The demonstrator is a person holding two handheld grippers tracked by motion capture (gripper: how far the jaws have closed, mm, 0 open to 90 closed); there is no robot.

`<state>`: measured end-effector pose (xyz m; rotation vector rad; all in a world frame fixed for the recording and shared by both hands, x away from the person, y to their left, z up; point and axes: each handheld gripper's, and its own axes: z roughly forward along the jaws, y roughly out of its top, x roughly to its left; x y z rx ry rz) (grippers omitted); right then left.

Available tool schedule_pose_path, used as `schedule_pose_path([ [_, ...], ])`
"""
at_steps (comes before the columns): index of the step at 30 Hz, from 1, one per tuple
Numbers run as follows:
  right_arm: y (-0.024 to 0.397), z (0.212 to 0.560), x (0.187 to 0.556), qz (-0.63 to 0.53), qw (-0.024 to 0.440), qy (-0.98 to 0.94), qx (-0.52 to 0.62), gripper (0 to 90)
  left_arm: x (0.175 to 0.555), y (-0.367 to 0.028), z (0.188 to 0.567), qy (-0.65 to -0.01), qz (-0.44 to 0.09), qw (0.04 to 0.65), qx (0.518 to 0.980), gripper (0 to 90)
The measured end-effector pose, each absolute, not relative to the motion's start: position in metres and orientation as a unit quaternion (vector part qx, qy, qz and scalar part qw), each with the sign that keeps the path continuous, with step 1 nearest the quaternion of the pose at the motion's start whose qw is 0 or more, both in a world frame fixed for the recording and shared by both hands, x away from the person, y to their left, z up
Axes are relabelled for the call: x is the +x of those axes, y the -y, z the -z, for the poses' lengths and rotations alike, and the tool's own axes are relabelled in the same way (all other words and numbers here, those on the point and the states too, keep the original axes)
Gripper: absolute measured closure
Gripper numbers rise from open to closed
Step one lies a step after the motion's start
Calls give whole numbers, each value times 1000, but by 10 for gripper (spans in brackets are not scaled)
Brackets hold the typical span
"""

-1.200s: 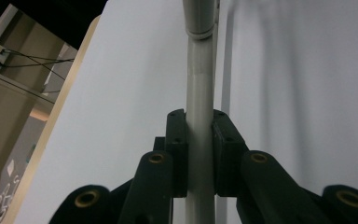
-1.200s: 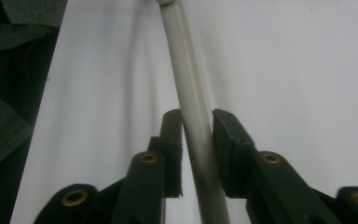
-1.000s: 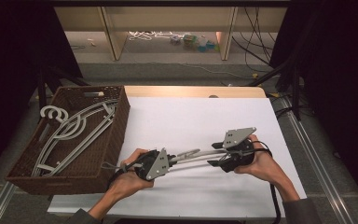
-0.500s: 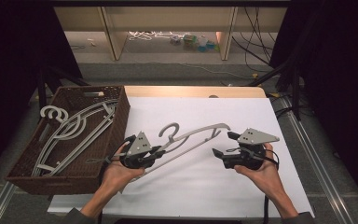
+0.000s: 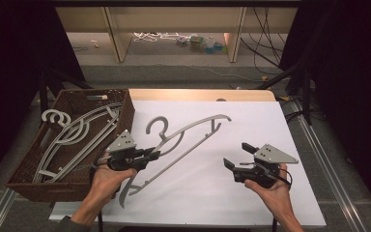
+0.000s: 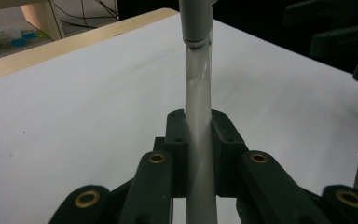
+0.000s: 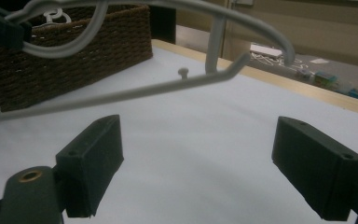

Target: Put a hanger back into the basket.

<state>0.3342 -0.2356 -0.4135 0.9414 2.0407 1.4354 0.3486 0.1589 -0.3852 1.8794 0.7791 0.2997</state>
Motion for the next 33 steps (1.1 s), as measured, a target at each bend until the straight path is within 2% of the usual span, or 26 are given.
schedule_pose_path([
  [5, 235, 416, 329, -518, 242, -746, 342, 171, 343, -168, 377, -342, -103, 544, 759, 794],
  [18, 234, 420, 325, -521, 238, -745, 342, 167, 343, -197, 332, -356, -83, 565, 739, 794],
  [22, 234, 421, 324, -529, 233, -742, 341, 168, 343, -207, 320, -361, -88, 566, 736, 794],
  [26, 236, 421, 324, -523, 246, -742, 339, 168, 342, -217, 309, -363, -93, 568, 733, 794],
  [32, 236, 422, 323, -527, 229, -742, 346, 168, 346, -237, 296, -377, -113, 560, 729, 794],
  [33, 237, 422, 324, -522, 240, -745, 340, 168, 348, -241, 294, -382, -116, 559, 727, 794],
])
